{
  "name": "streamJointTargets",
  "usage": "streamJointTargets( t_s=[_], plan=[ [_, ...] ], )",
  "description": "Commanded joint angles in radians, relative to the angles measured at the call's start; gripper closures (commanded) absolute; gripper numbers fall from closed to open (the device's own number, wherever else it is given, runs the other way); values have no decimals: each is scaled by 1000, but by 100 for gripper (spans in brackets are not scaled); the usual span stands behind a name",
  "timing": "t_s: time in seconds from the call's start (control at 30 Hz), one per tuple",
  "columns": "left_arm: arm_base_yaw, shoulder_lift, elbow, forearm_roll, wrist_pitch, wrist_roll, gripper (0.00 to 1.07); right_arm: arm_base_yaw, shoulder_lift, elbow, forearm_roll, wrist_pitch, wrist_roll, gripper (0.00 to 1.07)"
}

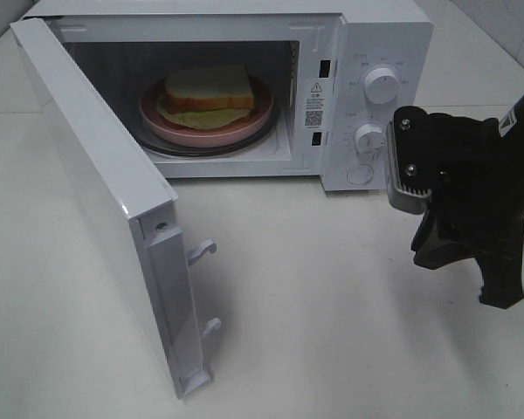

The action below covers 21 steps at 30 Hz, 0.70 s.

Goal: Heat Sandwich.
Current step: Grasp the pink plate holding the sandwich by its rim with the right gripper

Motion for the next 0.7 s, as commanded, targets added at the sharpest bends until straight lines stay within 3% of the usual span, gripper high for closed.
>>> streamJointTargets(
  t_s=[0.03, 0.13, 0.23, 0.27, 0.3, 0.4, 0.43, 0.47, 0.57, 0.7],
  plan=[
    [1, -28, 3, -2, -9, -5, 5, -7, -6, -8, -18, 7, -148, 88],
    [1, -28, 3, -2, -9, -5, 5, -7, -6, -8, -42, 5, -165, 82],
    [1, -28, 3, -2, -9, -5, 5, -7, -6, -8, -110, 4, -156, 63],
    [1, -28, 3, -2, -9, -5, 5, -7, -6, -8, -110, 4, -156, 63],
    [1, -28, 3, -2, -9, -5, 5, -7, -6, -8, -119, 4, -144, 52],
    [1, -28, 3, -2, -9, -5, 5, -7, -6, -8, -118, 5, -114, 34],
    [1, -28, 3, -2, -9, -5, 5, -7, -6, -8, -118, 5, -114, 34],
    [1, -28, 3, -2, -9, -5, 5, -7, -6, -8, -114, 5, -82, 24],
    [1, -28, 3, -2, -9, -5, 5, -7, -6, -8, -111, 5, -29, 14],
    [1, -28, 3, -2, -9, -5, 5, -7, -6, -8, -111, 6, -23, 13]
  ],
)
